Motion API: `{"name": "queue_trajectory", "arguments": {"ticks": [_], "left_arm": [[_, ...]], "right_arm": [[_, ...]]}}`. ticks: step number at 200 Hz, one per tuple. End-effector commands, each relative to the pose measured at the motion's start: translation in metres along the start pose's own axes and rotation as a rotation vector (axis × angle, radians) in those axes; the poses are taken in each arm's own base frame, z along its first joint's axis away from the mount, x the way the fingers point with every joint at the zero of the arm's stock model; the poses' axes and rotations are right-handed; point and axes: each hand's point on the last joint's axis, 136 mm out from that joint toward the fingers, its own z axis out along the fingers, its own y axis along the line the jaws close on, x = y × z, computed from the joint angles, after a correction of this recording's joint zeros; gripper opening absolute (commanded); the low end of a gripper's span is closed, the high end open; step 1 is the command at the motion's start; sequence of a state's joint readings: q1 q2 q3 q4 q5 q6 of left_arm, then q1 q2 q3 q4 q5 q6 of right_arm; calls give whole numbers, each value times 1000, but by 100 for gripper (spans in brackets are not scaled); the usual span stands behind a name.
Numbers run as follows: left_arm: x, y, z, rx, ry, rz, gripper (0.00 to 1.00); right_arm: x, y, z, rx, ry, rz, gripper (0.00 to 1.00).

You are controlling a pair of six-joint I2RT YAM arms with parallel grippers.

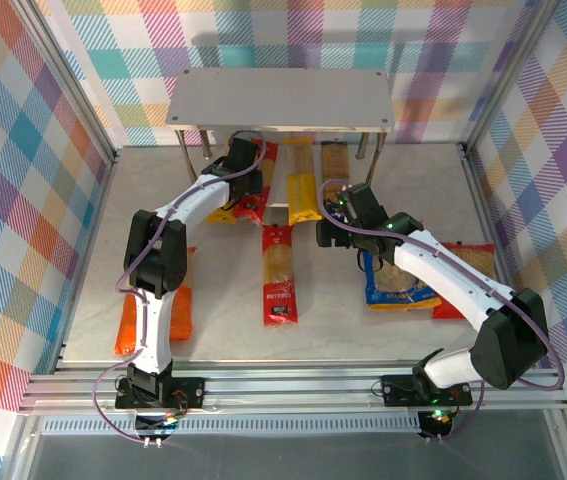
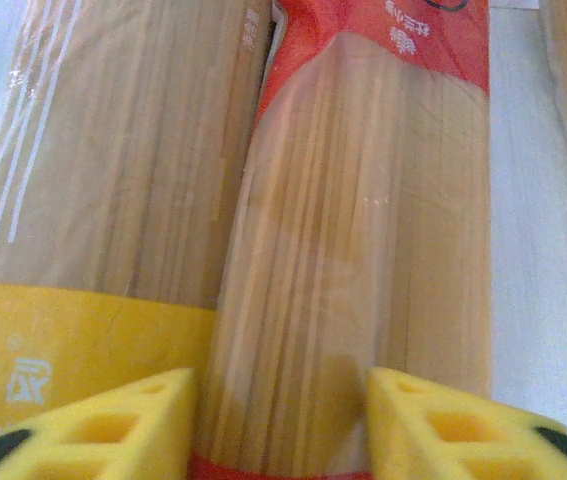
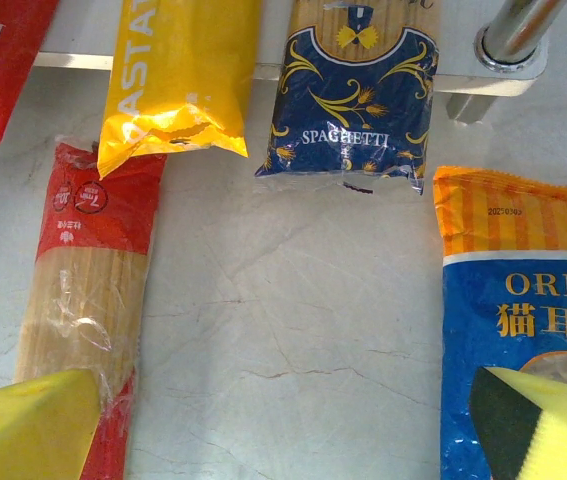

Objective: Place and organize the pasta boxes and bags onto the shelf

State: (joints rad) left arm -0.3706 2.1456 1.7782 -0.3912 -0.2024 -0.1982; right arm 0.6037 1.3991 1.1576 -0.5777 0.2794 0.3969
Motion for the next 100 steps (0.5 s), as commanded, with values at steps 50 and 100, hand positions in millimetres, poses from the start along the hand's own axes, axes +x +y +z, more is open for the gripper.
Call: {"name": "queue_trajectory", "arguments": {"ticks": [50,100], "left_arm": [[16,0,-1,30,49,-51,24],[20,-7,6,63,71,-87,22]], "right_arm": [[-2,-2,-9,-3,-10,16,96],[1,-5,-11,2,-13,18,96]]}}
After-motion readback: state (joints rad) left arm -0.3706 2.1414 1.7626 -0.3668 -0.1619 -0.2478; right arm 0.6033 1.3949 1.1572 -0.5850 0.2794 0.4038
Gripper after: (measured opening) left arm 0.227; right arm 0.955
